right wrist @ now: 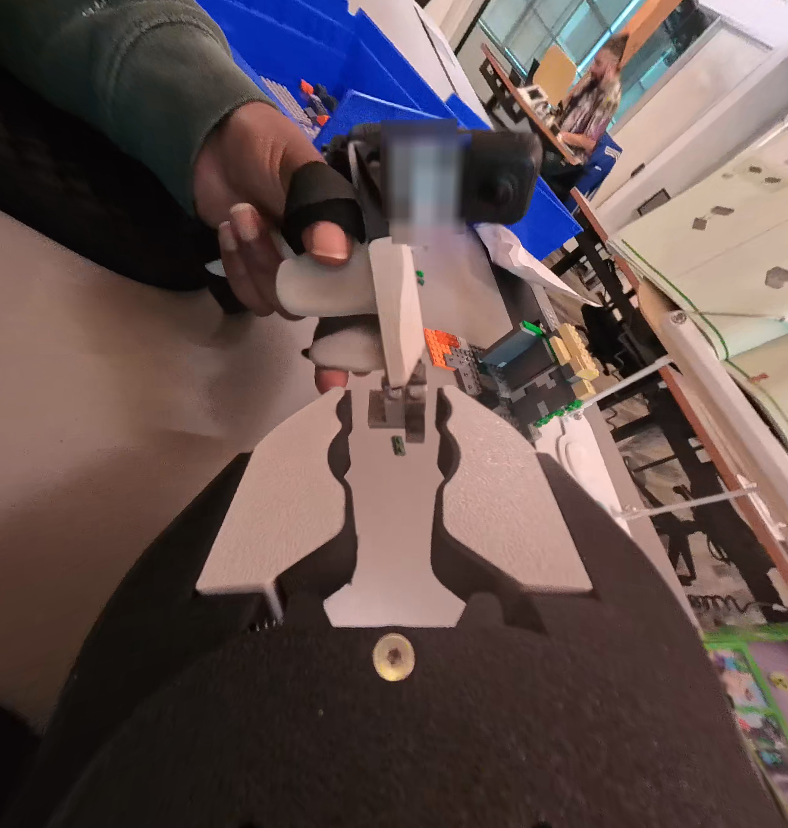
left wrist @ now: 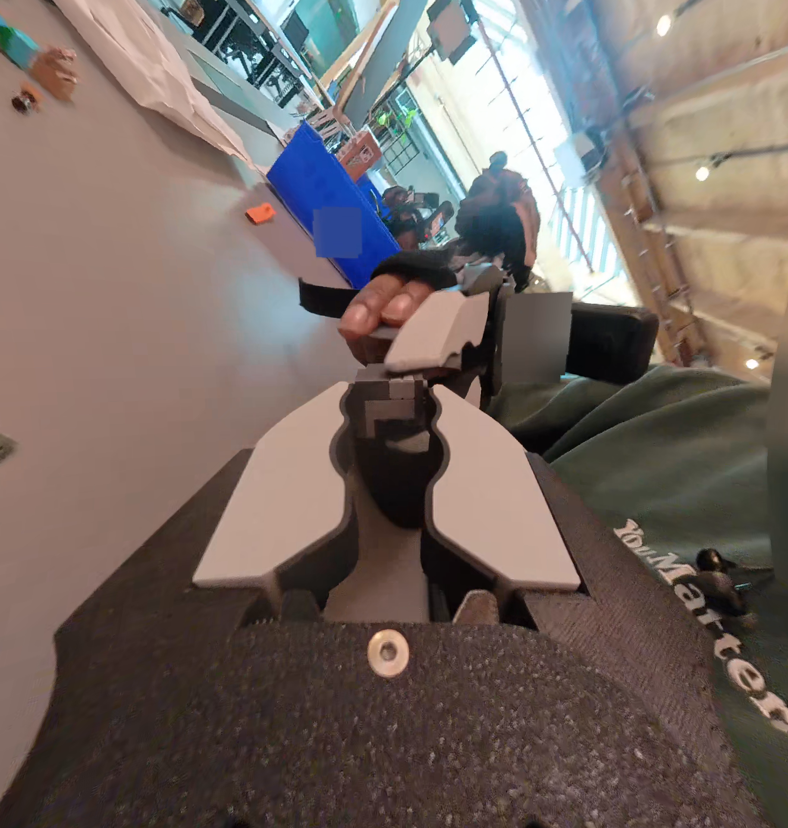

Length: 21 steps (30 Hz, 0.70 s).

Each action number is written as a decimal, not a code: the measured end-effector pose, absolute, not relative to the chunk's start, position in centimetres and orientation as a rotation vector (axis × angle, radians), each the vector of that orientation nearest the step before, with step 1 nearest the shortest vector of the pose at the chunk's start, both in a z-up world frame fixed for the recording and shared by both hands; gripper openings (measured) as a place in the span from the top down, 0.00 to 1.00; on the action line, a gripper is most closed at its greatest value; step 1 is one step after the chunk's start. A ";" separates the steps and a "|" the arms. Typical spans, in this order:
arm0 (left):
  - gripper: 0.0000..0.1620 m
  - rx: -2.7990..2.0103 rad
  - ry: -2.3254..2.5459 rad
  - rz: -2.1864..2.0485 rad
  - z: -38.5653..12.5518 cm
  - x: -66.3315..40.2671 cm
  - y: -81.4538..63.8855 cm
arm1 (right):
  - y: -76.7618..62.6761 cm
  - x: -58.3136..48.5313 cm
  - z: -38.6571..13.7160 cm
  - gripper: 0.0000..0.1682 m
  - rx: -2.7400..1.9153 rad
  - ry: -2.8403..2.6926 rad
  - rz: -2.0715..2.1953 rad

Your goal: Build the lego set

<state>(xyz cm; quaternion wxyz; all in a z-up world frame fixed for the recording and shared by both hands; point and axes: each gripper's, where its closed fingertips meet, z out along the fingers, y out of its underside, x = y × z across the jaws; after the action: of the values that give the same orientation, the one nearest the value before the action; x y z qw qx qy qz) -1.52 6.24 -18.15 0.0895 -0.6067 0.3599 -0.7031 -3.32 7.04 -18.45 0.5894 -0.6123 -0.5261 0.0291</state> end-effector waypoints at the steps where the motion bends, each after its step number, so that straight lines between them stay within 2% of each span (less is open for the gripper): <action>1: 0.82 -1.807 1.065 -2.108 -18.2 -1.5 6.2 | 7.2 -3.3 -18.3 0.81 -1.410 -1.228 0.051; 5: 0.81 -1.786 1.133 -1.970 -18.9 -1.5 6.7 | 7.5 -3.1 -18.9 0.89 -1.461 -1.267 0.165; 7: 0.79 -1.776 1.224 -1.808 -19.5 -2.0 7.8 | 7.5 -2.6 -19.9 0.89 -1.549 -1.287 0.296; 9: 0.82 -1.765 1.304 -1.542 -20.5 -2.8 10.2 | 8.2 -1.6 -21.3 0.89 -1.650 -1.295 0.369; 14: 0.80 -1.809 1.620 -0.902 -25.6 -4.2 14.5 | 8.9 -1.2 -25.2 0.89 -1.833 -1.349 0.537; 19: 0.87 -1.777 1.821 -0.704 -28.0 -3.4 15.3 | 9.0 -2.9 -26.6 0.89 -1.885 -1.416 0.624; 21: 0.87 -1.767 1.871 -0.662 -28.5 -3.0 15.6 | 9.2 -3.2 -26.9 0.89 -1.891 -1.439 0.607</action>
<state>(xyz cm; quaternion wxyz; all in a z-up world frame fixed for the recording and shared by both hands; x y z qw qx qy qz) -3.01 15.58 -28.47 0.2396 -0.6456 0.6835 -0.2420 -3.18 9.23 -26.89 0.3379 -0.7257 -0.5522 0.2331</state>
